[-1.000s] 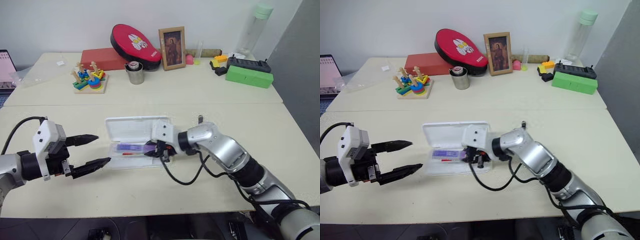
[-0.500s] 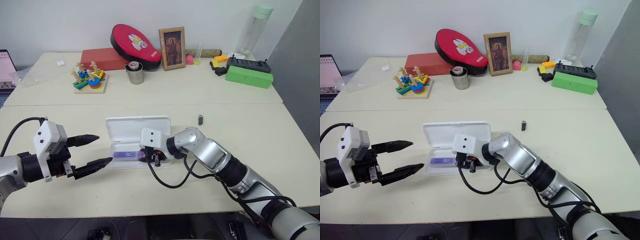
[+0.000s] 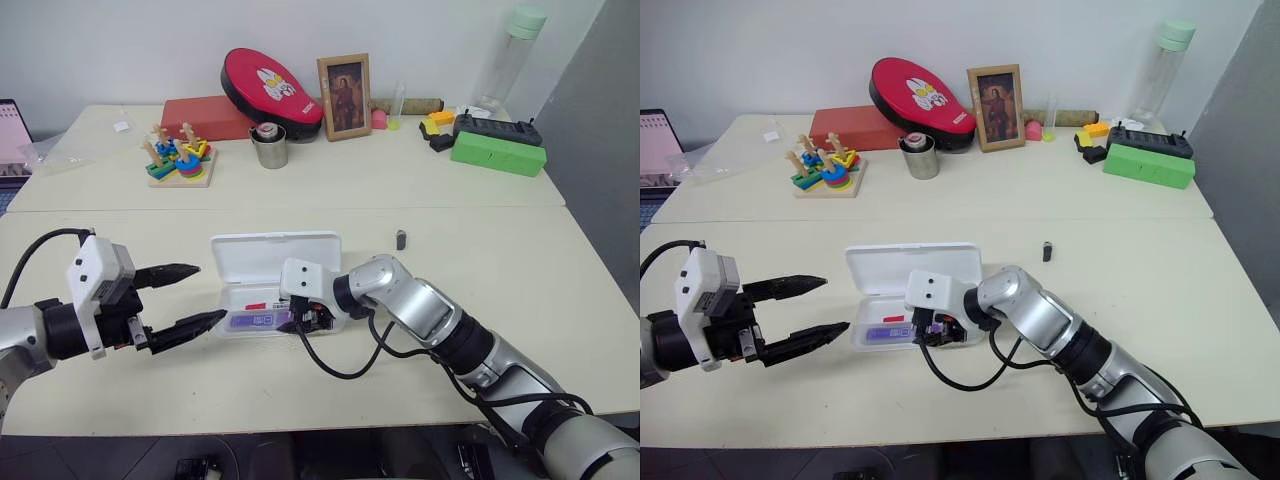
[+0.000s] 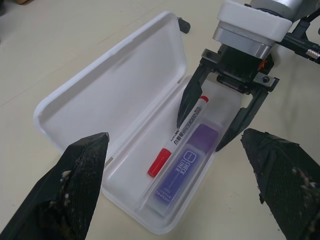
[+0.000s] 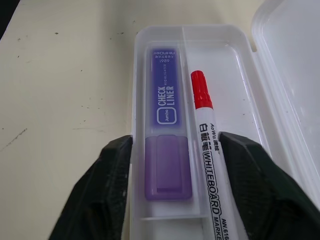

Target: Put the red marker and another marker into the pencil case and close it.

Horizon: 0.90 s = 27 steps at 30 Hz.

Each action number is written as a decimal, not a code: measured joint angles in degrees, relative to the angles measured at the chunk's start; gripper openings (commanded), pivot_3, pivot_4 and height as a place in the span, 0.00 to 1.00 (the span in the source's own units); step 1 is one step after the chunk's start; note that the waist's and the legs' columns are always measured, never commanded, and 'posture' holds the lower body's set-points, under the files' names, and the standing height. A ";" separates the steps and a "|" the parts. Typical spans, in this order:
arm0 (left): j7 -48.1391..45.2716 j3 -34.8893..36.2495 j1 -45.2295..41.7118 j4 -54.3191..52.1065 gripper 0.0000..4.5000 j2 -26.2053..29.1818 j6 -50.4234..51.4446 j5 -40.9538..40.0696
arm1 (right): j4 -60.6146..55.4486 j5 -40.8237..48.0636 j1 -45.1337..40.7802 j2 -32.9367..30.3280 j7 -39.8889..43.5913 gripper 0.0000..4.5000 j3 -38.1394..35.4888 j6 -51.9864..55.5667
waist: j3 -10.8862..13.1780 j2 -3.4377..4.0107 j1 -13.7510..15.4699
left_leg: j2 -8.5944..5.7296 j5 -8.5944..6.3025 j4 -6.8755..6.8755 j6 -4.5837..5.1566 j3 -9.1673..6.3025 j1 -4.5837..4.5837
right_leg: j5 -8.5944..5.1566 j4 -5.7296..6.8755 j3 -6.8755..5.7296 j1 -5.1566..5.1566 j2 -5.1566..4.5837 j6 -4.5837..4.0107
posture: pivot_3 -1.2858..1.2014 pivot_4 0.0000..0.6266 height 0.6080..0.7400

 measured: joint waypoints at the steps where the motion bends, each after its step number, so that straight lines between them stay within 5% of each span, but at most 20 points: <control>1: 0.00 -0.03 -0.08 0.06 1.00 0.00 -0.03 0.03 | 0.00 0.00 0.00 -0.02 0.02 0.87 0.00 -0.26 | 0.00 0.00 0.00 | 0.00 0.00 0.00 0.00 0.00 0.00 | 0.00 0.00 0.00 0.00 0.00 0.00 | 0.52 0.24 1.00; 3: 0.04 -0.10 -0.30 0.45 1.00 0.00 -0.12 0.08 | 0.00 0.29 0.05 0.25 0.03 0.99 -0.60 -1.09 | 0.00 0.00 -0.01 | 0.00 0.00 0.00 0.00 0.00 0.00 | 0.00 0.00 0.00 0.00 0.00 0.00 | 0.52 0.24 1.00; 12: 4.93 -7.30 -11.18 0.00 1.00 -3.12 0.14 -2.31 | -10.41 16.48 -1.30 -0.65 0.88 0.99 -24.42 2.09 | -0.01 -0.04 1.09 | -0.01 0.00 0.03 0.00 -0.05 -0.02 | 0.03 -0.03 -0.06 0.10 -0.01 0.04 | 0.52 0.24 1.00; 19: 12.15 -19.16 -26.14 0.11 1.00 -10.86 0.30 -2.15 | -3.18 12.47 -1.42 -4.11 -17.06 0.99 -36.69 7.71 | -0.05 -0.09 1.54 | -0.06 0.00 0.08 0.01 -0.04 -0.01 | 0.17 -0.03 -0.01 0.12 0.00 -0.09 | 0.52 0.24 1.00; 27: 15.97 -31.39 -37.30 8.48 1.00 -20.00 -3.44 5.38 | 6.14 3.97 7.83 -1.97 -35.27 0.99 -37.32 14.71 | -0.04 -0.07 0.88 | -0.08 0.00 0.04 0.02 -0.02 -0.07 | 0.21 -0.06 0.02 0.07 0.00 -0.16 | 0.52 0.24 1.00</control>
